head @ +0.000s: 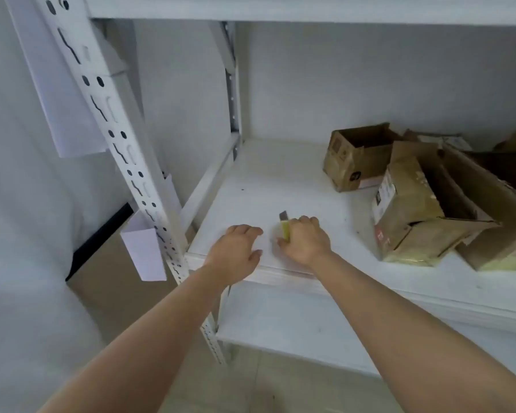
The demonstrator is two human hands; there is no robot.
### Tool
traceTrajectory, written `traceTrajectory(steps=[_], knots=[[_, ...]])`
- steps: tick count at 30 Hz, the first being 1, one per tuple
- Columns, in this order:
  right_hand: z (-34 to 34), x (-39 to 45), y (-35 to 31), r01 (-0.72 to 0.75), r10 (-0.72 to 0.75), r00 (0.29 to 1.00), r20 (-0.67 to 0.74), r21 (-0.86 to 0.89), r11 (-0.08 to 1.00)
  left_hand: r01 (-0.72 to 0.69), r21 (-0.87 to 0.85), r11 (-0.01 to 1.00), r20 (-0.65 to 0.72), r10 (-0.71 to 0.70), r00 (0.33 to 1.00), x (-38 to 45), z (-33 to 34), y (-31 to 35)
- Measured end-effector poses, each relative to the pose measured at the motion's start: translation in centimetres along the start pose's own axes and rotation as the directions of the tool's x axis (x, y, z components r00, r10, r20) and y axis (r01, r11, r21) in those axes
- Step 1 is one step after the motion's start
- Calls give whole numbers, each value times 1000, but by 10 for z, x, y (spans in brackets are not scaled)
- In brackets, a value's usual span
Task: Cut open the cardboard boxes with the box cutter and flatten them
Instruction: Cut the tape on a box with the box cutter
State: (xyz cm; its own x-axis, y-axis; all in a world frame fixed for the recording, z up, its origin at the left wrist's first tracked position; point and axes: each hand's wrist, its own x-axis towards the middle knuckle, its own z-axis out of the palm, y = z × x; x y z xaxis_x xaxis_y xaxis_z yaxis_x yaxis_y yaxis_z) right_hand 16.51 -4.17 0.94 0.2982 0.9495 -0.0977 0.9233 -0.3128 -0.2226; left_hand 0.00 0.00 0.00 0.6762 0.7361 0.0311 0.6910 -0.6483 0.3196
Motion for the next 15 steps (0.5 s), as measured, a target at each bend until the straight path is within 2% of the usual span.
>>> traceTrajectory(steps=[3,8,11,15], knots=[[2,13,-11,-49,48,999,-15,-75,996,-7,-24,1000,-47,6,999,7,-1,-9],[-6,20,-14,-81,83,997,5,-159,984,-49,-9,999,-48,49,998,15,-7,-19],[-5,12,-1,-122,120,992,-26,-71,990,-68,9,998,-33,68,997,20,-10,-20],[-15,-9,21,-192,203,977,-69,138,972,-101,23,995,-29,101,994,29,-13,-9]])
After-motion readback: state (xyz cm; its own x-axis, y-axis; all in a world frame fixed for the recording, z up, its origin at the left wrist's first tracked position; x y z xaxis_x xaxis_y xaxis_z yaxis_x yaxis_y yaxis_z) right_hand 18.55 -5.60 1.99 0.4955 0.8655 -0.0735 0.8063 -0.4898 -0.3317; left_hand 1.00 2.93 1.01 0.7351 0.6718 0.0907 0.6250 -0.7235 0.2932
